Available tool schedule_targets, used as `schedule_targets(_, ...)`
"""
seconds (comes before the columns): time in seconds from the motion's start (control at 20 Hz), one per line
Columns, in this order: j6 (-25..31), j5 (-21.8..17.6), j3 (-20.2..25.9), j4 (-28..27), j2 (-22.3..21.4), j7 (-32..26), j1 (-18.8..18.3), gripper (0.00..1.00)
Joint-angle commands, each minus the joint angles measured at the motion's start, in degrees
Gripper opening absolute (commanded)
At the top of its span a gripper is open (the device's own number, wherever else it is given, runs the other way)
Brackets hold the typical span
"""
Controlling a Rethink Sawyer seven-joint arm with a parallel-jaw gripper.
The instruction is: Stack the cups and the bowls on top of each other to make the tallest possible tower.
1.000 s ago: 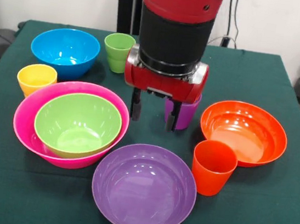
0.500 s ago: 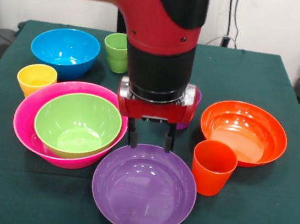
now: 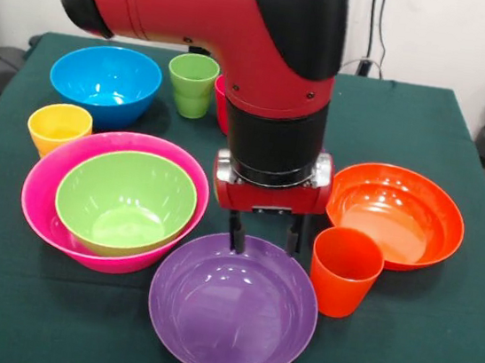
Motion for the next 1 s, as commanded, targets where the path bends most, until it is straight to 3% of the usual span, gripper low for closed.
schedule_targets(0.05,-4.33,-4.50,4.30,7.24,-0.81,-9.06,1.01,1.00)
schedule_targets(0.3,-7.64,-3.07,-1.61,10.50,-2.77,5.95,3.37,1.00)
schedule_targets(0.5,-5.79,-0.97,-7.24,12.09,-5.37,15.45,6.06,1.00)
schedule_targets(0.8,-4.58,1.45,-11.21,13.67,-7.36,19.99,7.24,1.00)
schedule_targets(1.0,-5.10,1.73,-11.41,14.74,-7.95,19.62,6.82,1.00)
